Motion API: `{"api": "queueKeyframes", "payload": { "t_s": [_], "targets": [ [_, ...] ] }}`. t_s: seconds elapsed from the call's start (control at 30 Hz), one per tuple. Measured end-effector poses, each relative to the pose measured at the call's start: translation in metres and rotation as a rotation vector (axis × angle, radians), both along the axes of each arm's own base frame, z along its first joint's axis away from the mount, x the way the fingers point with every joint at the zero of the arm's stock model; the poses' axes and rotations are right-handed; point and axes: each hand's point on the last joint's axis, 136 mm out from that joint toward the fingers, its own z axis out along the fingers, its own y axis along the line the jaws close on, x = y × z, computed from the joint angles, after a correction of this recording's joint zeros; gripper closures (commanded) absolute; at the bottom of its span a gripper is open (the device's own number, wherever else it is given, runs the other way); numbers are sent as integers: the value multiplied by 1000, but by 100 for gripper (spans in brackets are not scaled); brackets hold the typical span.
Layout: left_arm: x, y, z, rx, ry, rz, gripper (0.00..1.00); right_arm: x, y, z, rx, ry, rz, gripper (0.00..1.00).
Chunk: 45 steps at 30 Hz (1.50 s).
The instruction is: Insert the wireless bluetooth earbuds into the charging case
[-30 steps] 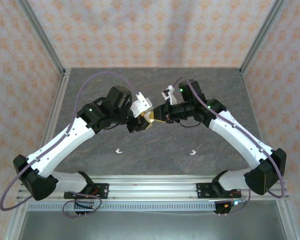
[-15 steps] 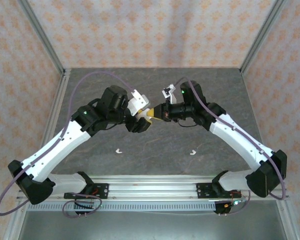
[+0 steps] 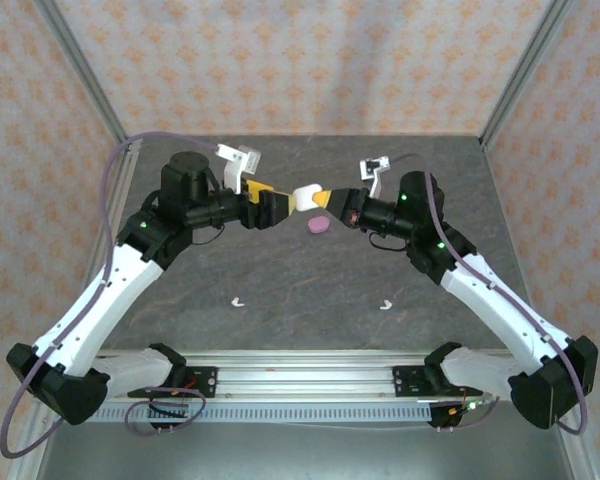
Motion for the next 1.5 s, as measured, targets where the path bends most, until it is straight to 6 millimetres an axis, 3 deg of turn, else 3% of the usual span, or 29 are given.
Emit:
{"api": "queueKeyframes", "payload": {
  "t_s": [0.13,0.47,1.13,1.23,1.37,1.5],
  "targets": [
    [-1,-11,4,-121,50,-39,24,-3,-2,21,76,-67,0,100],
    [-7,-24,42,-282,20,-129,44,-8,-1,48,164,-137,22,100],
    [-5,-36,39,-294,46,-174,62,-8,-1,48,175,-146,26,100],
    [-5,-36,42,-298,43,-177,75,-9,-1,48,172,-152,26,100],
    [-6,-36,43,-295,42,-180,100,-8,-2,49,165,-172,21,100],
    [-9,-35,42,-235,14,-176,100,-9,-3,48,153,-184,20,70]
  ]
}}
